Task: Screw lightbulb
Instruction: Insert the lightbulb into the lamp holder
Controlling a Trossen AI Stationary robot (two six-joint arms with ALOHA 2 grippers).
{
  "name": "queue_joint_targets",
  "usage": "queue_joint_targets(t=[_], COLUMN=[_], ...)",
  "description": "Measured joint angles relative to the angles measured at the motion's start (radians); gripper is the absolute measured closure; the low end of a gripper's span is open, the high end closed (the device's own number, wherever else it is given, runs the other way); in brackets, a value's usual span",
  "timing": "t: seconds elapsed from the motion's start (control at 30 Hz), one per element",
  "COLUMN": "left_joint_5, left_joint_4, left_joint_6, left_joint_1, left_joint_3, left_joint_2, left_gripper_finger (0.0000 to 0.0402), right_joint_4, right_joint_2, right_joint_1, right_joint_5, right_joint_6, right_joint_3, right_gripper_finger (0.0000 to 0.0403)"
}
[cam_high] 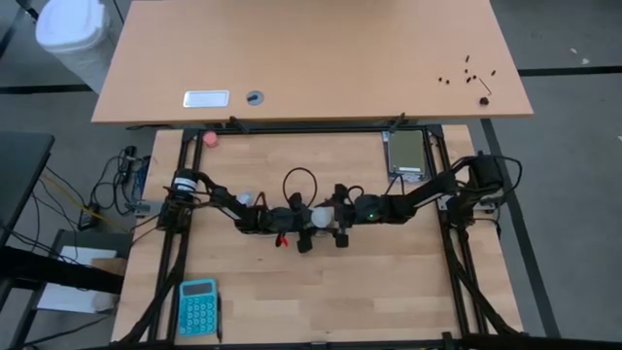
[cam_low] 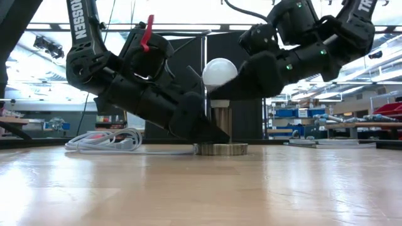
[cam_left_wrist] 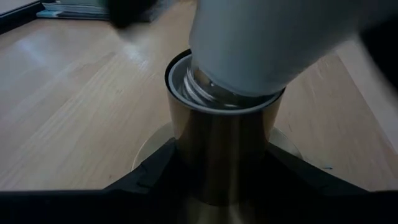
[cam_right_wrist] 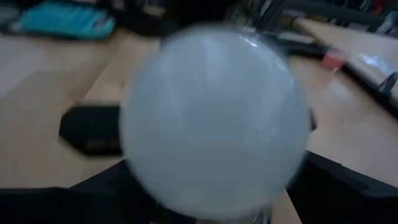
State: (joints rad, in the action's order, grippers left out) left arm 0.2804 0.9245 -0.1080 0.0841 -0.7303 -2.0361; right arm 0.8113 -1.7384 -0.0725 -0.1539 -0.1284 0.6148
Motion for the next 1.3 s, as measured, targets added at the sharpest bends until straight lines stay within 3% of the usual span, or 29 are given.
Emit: queue_joint_targets(t=[0.77, 1.13, 1.3], left_joint_5=[0.002, 0.002, 0.002], left_joint_4=[-0.003, -0.003, -0.004], left_joint_6=[-0.001, -0.001, -0.001], left_joint_1=[0.0, 0.0, 0.0], left_joint_3=[0.0, 0.0, 0.0], left_joint_2=[0.0, 0.0, 0.0], left_gripper_finger=[0.0208, 0.0208, 0.0208], right_joint_4=[-0.005, -0.006, -0.006], right_joint_2=[0.009, 0.009, 0.009], right_joint_1=[0.01, 0.01, 0.01], right_joint_5=[-0.006, -0.008, -0.009], right_joint_6=[0.051, 0.051, 0.062], right_joint_3=[0.0, 0.0, 0.0], right_gripper_finger=[0.0098, 0.0174, 0.0187])
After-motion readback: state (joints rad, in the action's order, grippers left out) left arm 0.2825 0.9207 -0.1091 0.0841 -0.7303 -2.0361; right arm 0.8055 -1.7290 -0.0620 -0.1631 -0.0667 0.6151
